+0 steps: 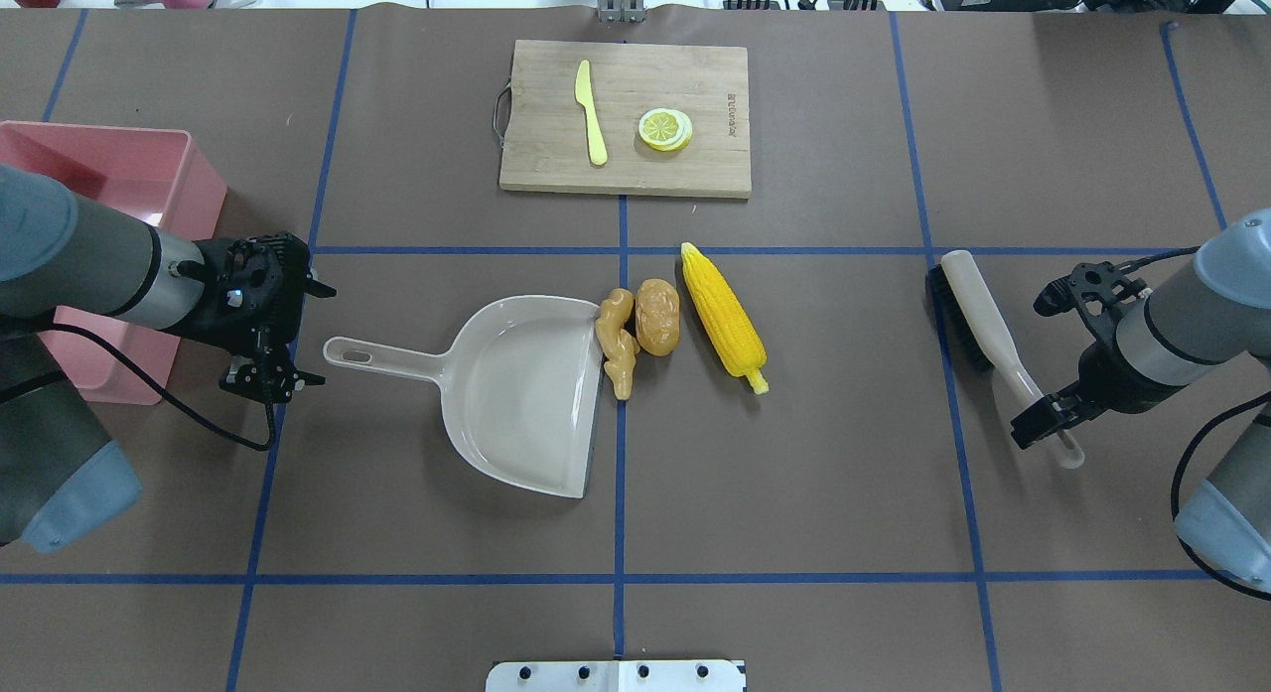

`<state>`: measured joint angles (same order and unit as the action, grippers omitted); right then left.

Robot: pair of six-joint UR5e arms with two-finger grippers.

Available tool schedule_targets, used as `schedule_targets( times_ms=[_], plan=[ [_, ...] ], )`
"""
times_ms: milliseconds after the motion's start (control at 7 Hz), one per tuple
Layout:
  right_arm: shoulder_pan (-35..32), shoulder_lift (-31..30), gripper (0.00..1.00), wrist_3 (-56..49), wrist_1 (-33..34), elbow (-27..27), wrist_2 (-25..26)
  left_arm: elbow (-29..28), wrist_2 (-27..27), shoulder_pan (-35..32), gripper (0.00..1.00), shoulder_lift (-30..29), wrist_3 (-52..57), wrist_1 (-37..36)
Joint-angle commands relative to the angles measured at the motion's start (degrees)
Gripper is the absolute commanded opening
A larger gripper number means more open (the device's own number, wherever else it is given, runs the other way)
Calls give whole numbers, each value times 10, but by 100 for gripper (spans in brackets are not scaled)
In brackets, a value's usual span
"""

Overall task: Sweep and dump trash into bin
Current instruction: 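Reach the left gripper to the dustpan handle while the right gripper reaches for the brush, then grasp the dustpan handle with the left gripper while the right gripper lifts the brush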

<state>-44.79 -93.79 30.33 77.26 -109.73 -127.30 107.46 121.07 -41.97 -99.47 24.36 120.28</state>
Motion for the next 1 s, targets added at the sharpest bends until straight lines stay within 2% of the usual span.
schedule_targets(
  times_ms=[0, 286, 429, 571, 857],
  plan=[
    [1, 20, 77, 8, 2, 16, 0, -29, 0, 42, 99, -27, -13, -2],
    [8, 42, 43, 32, 4, 32, 1, -37, -2, 44, 99, -41, -19, -1],
    [8, 42, 17, 32, 4, 34, 6, -64, -2, 45, 98, -61, -18, -2],
    [8, 34, 0, 32, 3, 31, 6, -99, -1, 45, 98, -85, -18, 3],
    [-5, 29, 0, 32, 5, 14, -4, -109, 0, 42, 98, -89, -17, 6]
  ],
)
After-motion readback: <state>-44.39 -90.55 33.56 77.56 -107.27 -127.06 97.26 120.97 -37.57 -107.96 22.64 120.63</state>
